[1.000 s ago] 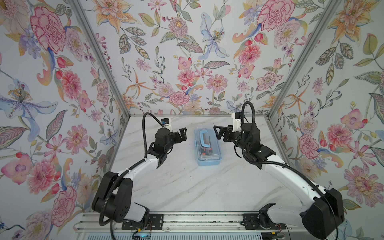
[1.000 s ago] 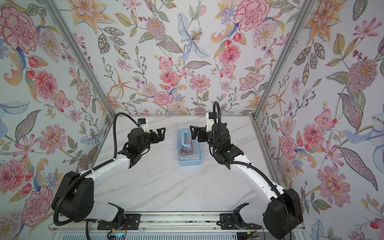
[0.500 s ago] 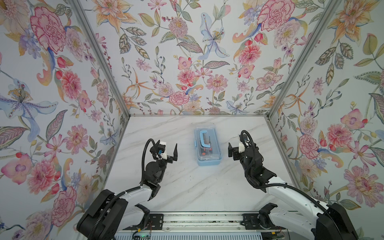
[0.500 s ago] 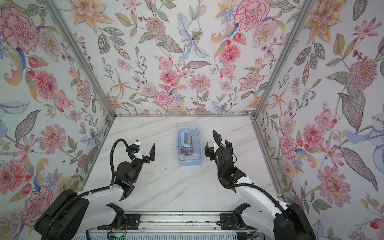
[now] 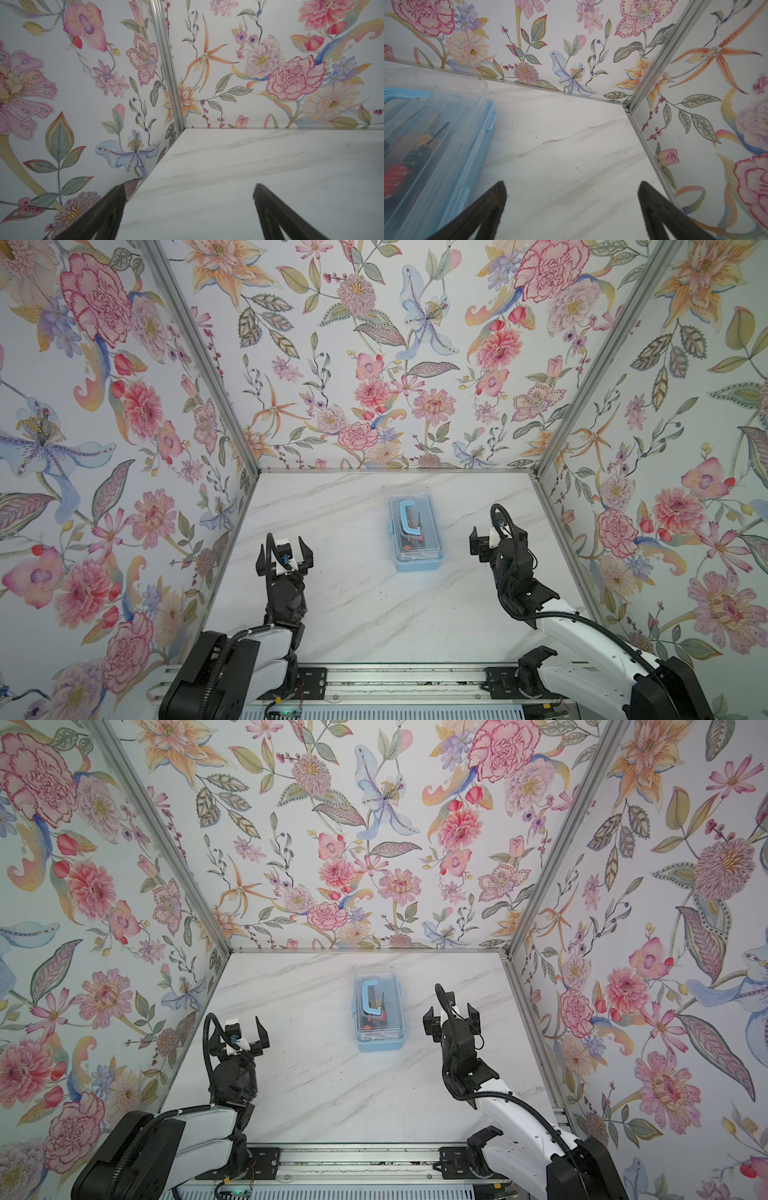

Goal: Pack the tool kit

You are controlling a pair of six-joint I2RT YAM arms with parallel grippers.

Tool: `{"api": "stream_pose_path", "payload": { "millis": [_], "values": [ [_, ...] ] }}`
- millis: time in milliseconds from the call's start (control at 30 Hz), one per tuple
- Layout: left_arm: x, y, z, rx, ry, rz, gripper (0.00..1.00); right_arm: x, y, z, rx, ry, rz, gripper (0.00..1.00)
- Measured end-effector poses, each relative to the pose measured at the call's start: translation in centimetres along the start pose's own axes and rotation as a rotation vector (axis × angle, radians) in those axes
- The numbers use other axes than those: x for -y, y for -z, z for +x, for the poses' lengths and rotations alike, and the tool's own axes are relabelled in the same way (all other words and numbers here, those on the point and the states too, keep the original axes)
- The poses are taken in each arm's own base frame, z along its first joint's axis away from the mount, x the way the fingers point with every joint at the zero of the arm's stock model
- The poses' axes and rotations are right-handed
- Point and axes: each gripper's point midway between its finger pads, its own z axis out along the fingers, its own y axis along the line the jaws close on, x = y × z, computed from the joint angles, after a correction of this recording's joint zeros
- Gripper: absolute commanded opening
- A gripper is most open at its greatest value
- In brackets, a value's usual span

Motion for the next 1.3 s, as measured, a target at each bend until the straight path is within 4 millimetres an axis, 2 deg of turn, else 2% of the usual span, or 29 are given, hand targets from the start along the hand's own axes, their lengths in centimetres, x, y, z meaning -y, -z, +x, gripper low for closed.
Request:
{"api": "stream_pose_path", "payload": {
  "millis": [100, 167, 367, 467, 567, 667, 767, 833, 1033, 1167, 1300],
  "values": [
    [0.2, -0.5, 0.4, -0.013, -0.001, 0.017, 0.99, 0.2, -0.1, 0.4, -0.004, -0.008, 0.003, 0.99],
    [0.7, -0.8, 1.5, -0.036, -0.017, 0.032, 0.99, 0.7, -0.3, 1.1, -0.01, -0.011, 0.014, 0.99],
    [2.1, -1.2, 8.3, -0.223, -0.112, 0.1, 0.99, 2.4, -1.5, 3.8, -0.059, 0.01, 0.063, 0.99],
    [2.4, -2.0, 6.5, -0.163, -0.083, 0.104, 0.99, 3.2, -2.2, 4.6, -0.059, 0.006, 0.084, 0.99],
    [2.6, -2.9, 5.9, -0.146, -0.068, 0.1, 0.99, 4.8, -3.0, 6.4, -0.05, -0.038, 0.109, 0.99],
    [2.3, -3.8, 5.5, -0.141, -0.048, 0.076, 0.99, 5.7, -4.1, 9.9, -0.077, -0.069, 0.123, 0.99],
    [2.0, -4.4, 5.1, -0.135, -0.033, 0.056, 0.99, 5.6, -5.3, 13.8, -0.134, -0.083, 0.104, 0.99],
    [1.9, -4.5, 5.3, -0.142, -0.032, 0.05, 0.99, 5.4, -5.8, 15.4, -0.187, -0.096, 0.077, 0.99],
    [1.8, -4.5, 5.5, -0.152, -0.033, 0.047, 0.99, 5.8, -7.2, 11.8, -0.067, -0.157, 0.026, 0.99],
    [1.8, -4.4, 5.6, -0.155, -0.034, 0.047, 0.99, 4.4, -7.1, 10.9, -0.035, -0.146, -0.01, 0.99],
    [1.8, -4.4, 5.6, -0.156, -0.035, 0.047, 0.99, 4.3, -7.1, 10.7, -0.027, -0.147, -0.013, 0.99]
  ]
}}
